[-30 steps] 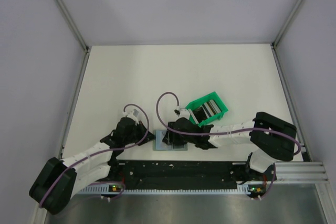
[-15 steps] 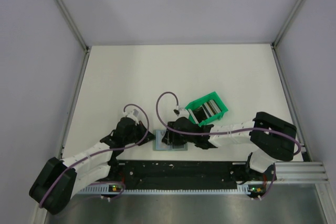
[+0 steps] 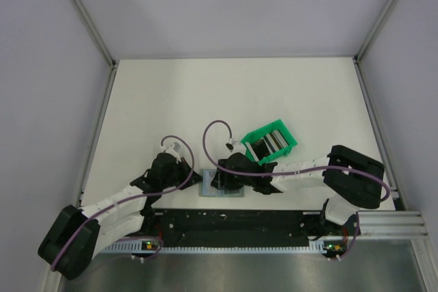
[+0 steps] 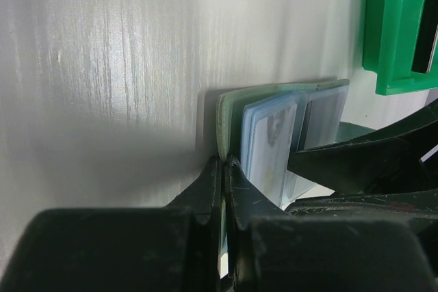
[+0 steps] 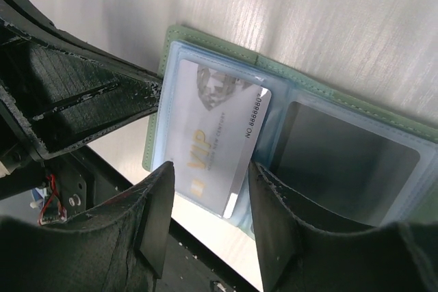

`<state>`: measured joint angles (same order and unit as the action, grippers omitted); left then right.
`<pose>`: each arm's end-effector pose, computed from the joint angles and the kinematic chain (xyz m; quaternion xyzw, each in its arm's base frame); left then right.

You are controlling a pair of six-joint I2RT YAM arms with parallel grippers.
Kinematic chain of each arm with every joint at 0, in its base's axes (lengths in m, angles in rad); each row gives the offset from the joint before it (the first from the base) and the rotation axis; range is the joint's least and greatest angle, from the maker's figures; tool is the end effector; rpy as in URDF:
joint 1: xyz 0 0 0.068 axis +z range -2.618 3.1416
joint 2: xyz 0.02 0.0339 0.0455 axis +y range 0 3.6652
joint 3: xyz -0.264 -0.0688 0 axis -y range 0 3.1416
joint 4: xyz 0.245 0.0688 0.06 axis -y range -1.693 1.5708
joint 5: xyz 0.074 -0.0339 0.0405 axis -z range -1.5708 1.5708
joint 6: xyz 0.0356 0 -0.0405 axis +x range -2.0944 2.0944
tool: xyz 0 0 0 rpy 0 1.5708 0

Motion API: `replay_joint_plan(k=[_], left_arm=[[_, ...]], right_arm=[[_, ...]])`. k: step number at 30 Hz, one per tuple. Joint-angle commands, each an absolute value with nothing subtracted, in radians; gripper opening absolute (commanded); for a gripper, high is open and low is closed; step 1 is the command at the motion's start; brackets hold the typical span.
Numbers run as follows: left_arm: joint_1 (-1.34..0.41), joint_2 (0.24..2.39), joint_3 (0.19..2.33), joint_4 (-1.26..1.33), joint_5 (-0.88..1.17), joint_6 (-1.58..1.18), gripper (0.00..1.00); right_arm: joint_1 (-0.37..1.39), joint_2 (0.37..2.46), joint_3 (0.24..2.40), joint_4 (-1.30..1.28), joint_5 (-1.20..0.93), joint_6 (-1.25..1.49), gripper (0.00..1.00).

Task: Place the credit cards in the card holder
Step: Insert the credit card into the card holder.

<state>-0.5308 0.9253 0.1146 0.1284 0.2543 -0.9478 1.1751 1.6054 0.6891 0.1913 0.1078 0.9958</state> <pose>0.1314 -0.0875 0.1198 -0.1321 0.8875 -0.3718 0.2379 0.1222 0.2825 0.1470 -0.0595 0.9089 0.3396 0.2346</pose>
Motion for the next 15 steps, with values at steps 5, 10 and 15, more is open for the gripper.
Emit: replay_joint_plan(k=[5,10,15], left_arm=[[-0.529,0.928,0.1,0.13,0.245,-0.933,0.0],[-0.529,0.93,0.101,0.132,0.245,-0.933,0.0],[-0.528,0.93,0.101,0.132,0.247,-0.933,0.0]], right_arm=[[1.175,1.513,0.715,0.095,0.229,0.985,0.47],[1.175,1.534,0.718,0.106,0.203,0.985,0.47],[1.175,1.577,0.719,0.181,0.129,0.986,0.47]])
